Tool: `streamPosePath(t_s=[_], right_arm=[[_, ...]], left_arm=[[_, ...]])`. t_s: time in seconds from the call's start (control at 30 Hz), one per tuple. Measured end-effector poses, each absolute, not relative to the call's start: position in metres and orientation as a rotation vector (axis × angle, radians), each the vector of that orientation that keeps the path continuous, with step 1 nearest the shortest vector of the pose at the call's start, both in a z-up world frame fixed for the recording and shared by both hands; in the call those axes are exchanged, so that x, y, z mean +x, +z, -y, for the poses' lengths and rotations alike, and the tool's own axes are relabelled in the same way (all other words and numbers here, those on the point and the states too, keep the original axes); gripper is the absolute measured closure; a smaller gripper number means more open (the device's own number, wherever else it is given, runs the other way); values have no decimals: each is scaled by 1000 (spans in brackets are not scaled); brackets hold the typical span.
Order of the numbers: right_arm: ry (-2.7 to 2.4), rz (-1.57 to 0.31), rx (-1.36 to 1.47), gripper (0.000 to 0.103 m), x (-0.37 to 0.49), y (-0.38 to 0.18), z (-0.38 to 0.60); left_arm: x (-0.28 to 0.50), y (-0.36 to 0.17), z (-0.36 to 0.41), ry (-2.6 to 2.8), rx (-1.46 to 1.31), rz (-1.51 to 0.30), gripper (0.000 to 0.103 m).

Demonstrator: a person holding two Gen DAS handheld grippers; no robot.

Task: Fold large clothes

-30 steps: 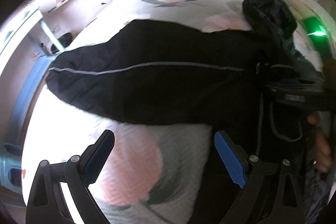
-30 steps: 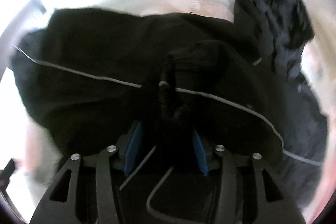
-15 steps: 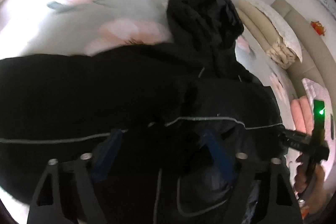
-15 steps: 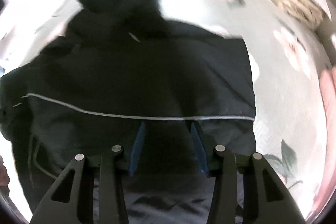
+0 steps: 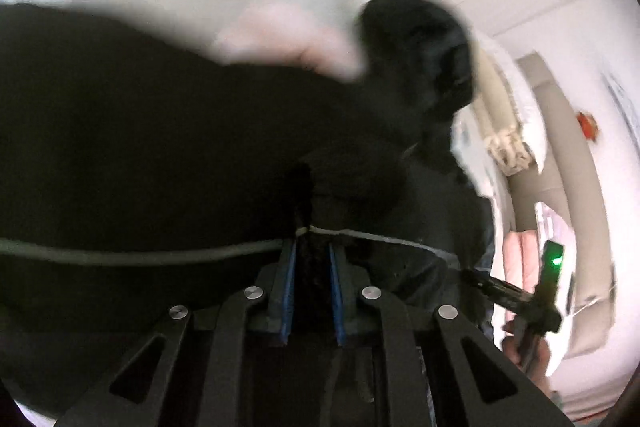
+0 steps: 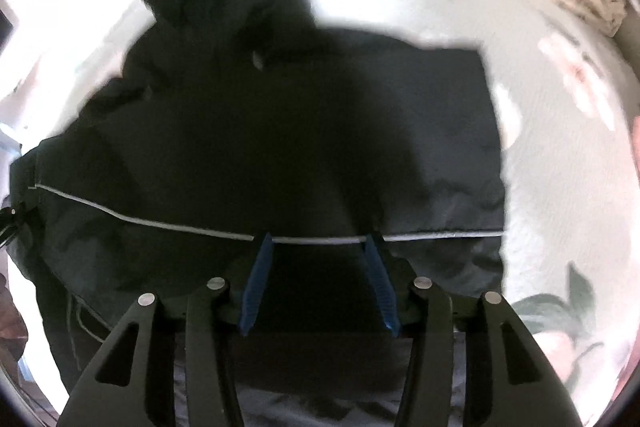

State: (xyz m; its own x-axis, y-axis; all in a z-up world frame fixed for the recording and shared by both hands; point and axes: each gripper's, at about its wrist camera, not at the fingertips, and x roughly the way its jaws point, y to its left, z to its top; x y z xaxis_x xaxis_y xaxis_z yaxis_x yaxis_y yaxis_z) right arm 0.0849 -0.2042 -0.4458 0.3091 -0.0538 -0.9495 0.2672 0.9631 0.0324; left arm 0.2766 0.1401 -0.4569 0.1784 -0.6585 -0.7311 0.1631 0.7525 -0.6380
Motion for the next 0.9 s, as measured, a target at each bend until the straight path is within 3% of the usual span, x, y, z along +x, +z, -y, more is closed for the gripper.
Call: streamPosePath(t_s=[0.1,0.33,0.4,0.43,0.53,0.63,0.7,0.77,0.9], right_arm=[[-219,-1208,131,49,85,-452,197],[-165,-1190,185,48,84,-418,202],[-180,-1122,174,47,81,-395,204],[-201,-1099,162,45,80,-387,207],[-269,-1113,130,44,90,-388,219],[-320,-1224,132,44,103,-418,233],[-326,-1329,142,44,105,-449,236],[-317,-1312,191,43,104,-453,244],[-325,-1317,203,43,107,-452,247]], left_arm=[[270,-459,-150,-634,-500,-1252,80],[247,-391,-128,-568,-177,-1131,63],[238,-363,-102,-641,-159,-1062,45],[237,-357,-92,-668,-154,-1046,43],[234,-359,-36,-766,-95,-1064,42],[234,-395,14,-775,6,-1139,42],[236,-423,28,-716,77,-1205,44],[236,-447,30,-687,112,-1237,47],[230,-442,33,-666,184,-1215,47]])
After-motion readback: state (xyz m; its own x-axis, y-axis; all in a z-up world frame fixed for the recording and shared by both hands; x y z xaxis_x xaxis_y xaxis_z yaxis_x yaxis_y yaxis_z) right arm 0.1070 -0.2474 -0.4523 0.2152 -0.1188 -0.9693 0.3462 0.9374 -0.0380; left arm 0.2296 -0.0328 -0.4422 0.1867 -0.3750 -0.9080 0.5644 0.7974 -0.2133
